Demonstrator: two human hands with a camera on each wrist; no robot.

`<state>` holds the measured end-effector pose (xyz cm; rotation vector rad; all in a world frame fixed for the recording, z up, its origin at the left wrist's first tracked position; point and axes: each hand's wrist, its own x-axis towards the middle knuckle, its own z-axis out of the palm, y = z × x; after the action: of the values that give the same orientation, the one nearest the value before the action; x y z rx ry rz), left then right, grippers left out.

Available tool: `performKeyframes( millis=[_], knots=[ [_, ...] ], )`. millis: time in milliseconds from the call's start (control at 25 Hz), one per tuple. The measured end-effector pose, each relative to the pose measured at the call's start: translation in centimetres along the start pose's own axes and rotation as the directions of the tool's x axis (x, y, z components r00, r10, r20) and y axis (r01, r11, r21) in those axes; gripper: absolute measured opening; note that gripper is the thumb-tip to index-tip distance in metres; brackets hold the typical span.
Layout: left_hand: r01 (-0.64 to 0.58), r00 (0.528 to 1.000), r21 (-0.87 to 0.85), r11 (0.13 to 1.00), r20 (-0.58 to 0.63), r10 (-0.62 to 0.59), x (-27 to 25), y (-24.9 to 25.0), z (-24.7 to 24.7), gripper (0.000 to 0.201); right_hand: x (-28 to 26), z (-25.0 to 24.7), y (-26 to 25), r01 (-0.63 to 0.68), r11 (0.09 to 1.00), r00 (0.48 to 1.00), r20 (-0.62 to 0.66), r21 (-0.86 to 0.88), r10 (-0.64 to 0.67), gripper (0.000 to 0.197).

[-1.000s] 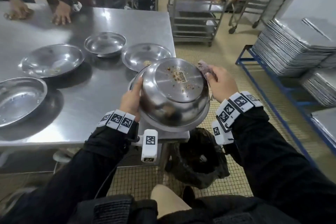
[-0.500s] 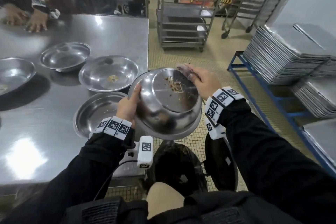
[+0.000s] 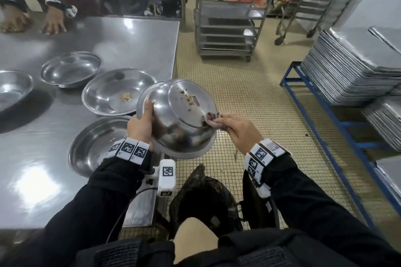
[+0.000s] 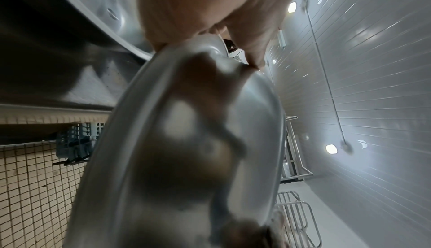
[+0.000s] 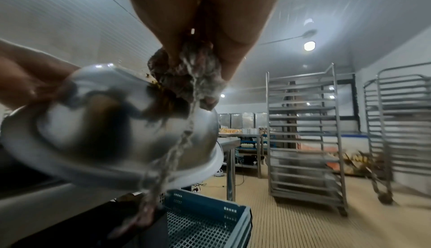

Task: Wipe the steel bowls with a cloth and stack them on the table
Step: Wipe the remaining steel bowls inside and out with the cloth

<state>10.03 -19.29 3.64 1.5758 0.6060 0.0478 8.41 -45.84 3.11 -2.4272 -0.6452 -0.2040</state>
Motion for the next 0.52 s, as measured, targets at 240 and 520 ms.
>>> performKeyframes(
  millis=[240,520],
  knots=[
    [-0.026,0.998,-0.037,0.999,-0.055,0.024,0.4,-0.1,0.3,0.053,3.3,-2.0,-0.9,-0.26,0.935,0.949,-0.118,0.24,0.294,0.034],
    [-0.054,0.995,0.019,0.998,-0.088,0.055,1.9,-0.7,-0.2,0.042,10.6,-0.7,-2.4,-0.014,0.998,0.997,-0.069,0.055,0.018,0.039]
  ],
)
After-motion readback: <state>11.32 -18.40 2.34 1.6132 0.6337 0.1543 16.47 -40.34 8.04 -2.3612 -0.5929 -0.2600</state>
